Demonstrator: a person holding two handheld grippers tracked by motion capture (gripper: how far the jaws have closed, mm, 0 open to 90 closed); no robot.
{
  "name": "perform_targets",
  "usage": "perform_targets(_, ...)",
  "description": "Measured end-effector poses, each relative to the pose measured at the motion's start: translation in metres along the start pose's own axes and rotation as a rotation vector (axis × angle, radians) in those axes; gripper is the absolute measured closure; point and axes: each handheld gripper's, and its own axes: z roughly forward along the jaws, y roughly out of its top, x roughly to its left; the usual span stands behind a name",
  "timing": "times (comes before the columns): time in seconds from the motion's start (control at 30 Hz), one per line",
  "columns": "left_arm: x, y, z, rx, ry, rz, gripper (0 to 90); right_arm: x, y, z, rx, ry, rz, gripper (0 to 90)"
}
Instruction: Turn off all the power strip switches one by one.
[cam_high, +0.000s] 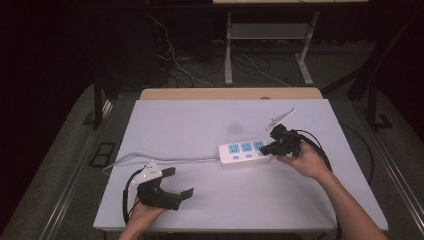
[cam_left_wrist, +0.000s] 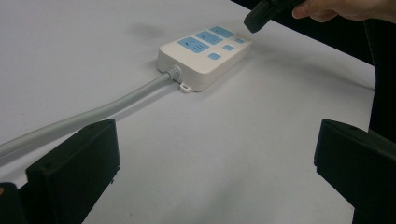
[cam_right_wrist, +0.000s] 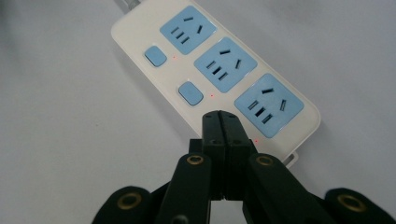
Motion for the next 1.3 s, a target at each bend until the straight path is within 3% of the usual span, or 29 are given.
perform_targets(0.4,0.001,0.0,0.0,0.001,0.002,0.004,0.0,-0.006,0.002,0.017,0.024,-0.036,0.004,89.9)
perform_targets(0.6,0.001,0.0,0.0,0.002,0.002,0.003,0.0,-0.012,-0.001,0.02,-0.006,0.004,0.034,90.0)
perform_targets(0.77,0.0,0.0,0.0,0.001,0.002,0.003,0.0,-0.009,-0.004,0.019,-0.029,-0.009,0.026,90.0)
perform_targets(0.87,0.0,0.0,0.0,0.002,0.0,0.007,0.0,-0.011,-0.008,0.022,-0.057,0.047,0.042,90.0)
perform_targets(0.93,0.0,0.0,0.0,0.004,0.001,0.007,0.0,-0.009,-0.008,0.023,-0.066,0.027,0.03,90.0)
perform_targets(1.17,0.0,-0.001,0.0,0.0,0.001,0.001,0.0,-0.011,-0.007,0.024,-0.052,0.031,0.052,90.0)
perform_targets(1.3,0.0,-0.001,0.0,0.001,-0.001,0.003,0.0,-0.009,-0.01,0.024,-0.073,0.022,0.038,90.0)
